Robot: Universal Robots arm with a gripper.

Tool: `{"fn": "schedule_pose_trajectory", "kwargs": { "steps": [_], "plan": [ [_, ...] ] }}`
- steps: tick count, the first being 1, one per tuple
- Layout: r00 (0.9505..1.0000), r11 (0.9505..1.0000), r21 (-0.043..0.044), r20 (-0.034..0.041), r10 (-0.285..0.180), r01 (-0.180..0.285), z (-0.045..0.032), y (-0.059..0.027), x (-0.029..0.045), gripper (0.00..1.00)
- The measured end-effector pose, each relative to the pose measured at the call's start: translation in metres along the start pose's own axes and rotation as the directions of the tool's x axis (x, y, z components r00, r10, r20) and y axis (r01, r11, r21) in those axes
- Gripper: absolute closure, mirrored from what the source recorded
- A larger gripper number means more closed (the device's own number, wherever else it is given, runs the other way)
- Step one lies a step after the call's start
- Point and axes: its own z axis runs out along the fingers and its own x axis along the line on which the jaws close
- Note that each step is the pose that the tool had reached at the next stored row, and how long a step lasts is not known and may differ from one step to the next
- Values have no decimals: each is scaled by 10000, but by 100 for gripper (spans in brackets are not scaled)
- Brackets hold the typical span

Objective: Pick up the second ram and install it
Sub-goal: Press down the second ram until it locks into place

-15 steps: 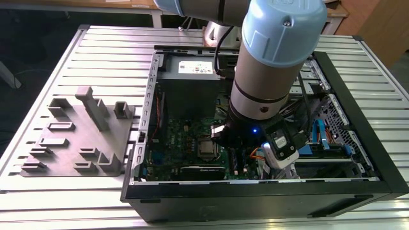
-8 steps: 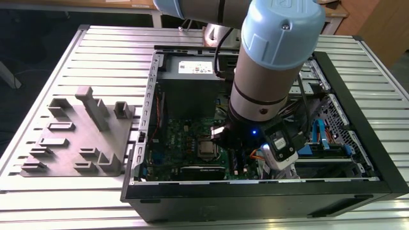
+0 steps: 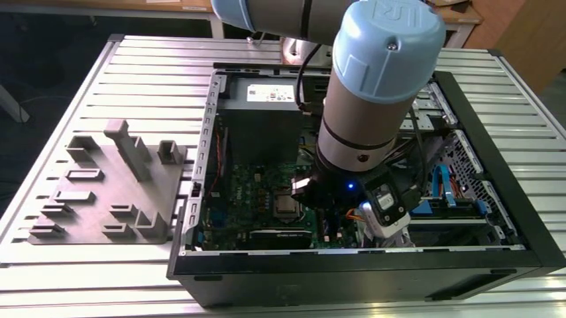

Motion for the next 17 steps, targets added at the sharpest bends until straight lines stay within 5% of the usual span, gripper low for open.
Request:
{"fn": "schedule_pose_trajectory", "kwargs": {
  "steps": [17],
  "plan": [
    [10000, 10000, 0, 0, 0, 0, 68, -2, 2, 93]
  ]
}}
